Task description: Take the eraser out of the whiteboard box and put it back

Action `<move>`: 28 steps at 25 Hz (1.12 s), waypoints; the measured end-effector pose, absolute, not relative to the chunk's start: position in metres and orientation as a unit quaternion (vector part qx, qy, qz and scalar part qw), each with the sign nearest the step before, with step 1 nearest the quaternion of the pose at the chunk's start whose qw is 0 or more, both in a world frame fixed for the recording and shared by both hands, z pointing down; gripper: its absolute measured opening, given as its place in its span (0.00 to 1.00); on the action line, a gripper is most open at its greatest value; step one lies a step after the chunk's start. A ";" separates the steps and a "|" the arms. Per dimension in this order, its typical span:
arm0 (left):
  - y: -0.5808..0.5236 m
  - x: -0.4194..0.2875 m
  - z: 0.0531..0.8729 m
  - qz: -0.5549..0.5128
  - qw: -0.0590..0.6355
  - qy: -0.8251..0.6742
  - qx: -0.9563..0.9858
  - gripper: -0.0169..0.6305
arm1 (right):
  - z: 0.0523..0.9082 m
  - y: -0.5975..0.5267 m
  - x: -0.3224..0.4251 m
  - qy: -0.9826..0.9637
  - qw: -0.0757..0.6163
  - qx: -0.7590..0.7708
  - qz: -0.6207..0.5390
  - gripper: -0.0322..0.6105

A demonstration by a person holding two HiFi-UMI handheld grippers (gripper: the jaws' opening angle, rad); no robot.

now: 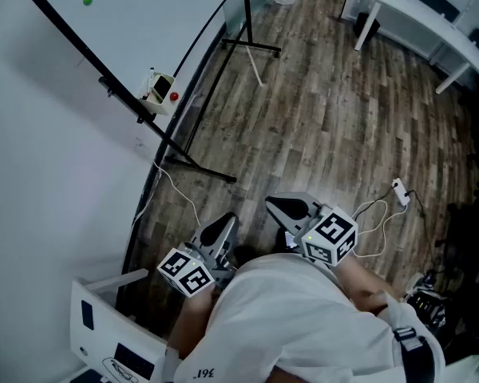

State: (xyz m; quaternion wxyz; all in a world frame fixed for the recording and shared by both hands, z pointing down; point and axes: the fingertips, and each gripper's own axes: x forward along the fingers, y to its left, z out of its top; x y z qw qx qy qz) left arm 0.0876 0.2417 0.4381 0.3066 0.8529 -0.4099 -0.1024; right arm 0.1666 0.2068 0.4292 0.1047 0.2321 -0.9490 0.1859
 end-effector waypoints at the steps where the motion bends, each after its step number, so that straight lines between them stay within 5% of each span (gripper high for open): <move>1: 0.243 0.089 0.440 -0.102 0.306 -0.407 0.855 0.07 | 0.429 0.207 0.168 -0.949 0.105 0.232 0.187 0.09; 25: 0.221 0.136 0.441 -0.102 0.310 -0.424 0.845 0.07 | 0.440 0.185 0.229 -0.941 0.095 0.246 0.213 0.10; 28: 0.215 0.147 0.442 -0.102 0.313 -0.427 0.842 0.07 | 0.441 0.177 0.239 -0.941 0.095 0.245 0.212 0.16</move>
